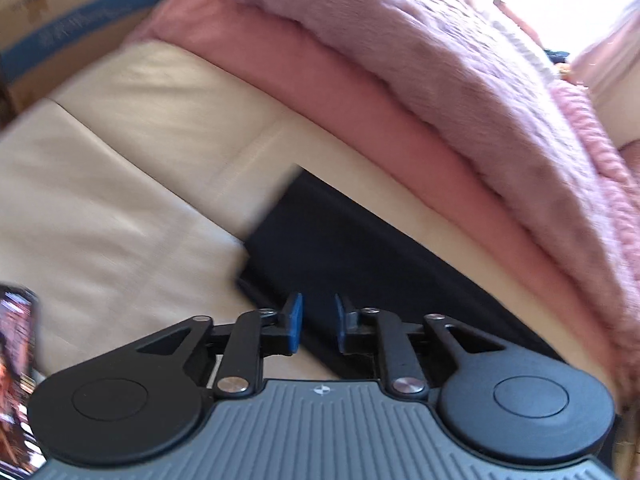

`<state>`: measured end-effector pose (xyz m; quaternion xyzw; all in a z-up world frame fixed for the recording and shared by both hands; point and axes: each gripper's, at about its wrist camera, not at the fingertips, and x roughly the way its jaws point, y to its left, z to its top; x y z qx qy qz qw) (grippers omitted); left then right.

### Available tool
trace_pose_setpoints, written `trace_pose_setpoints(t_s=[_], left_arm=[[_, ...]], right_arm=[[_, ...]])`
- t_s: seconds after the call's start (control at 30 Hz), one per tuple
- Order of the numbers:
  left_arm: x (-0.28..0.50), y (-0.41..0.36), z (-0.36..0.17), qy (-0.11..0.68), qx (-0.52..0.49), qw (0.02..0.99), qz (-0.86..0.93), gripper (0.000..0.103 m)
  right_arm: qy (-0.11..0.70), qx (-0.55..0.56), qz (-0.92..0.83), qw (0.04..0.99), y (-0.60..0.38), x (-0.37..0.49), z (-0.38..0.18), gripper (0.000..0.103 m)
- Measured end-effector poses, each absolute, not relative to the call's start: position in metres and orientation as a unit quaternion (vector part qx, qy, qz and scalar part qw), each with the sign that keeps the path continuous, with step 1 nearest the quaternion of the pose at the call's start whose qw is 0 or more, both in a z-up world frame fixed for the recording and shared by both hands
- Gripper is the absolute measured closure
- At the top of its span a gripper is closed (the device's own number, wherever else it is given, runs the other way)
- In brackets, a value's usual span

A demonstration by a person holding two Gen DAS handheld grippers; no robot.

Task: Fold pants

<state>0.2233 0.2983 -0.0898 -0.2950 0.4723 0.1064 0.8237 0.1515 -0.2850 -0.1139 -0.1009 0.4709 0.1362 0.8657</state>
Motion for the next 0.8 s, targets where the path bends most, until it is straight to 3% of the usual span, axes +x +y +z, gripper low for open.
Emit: trace_pose_setpoints(t_s=[0.03, 0.3, 0.7, 0.8], left_arm=[[0.225, 0.292, -0.092, 0.473, -0.300, 0.822, 0.100, 0.072], [0.233, 0.236, -0.108, 0.510, -0.280, 0.813, 0.030, 0.070], [0.229, 0.248, -0.123, 0.506, -0.324, 0.795, 0.076, 0.069], [0.230, 0.247, -0.125, 0.506, -0.317, 0.798, 0.079, 0.078]], right_arm=[[0.465, -0.097, 0.142, 0.869, -0.279, 0.154, -0.114, 0.078], [0.429, -0.111, 0.254, 0.860, -0.186, 0.171, -0.125, 0.078], [0.438, -0.156, 0.302, 0.833, -0.135, 0.196, -0.151, 0.078], [0.446, -0.151, 0.300, 0.830, -0.139, 0.197, -0.156, 0.078]])
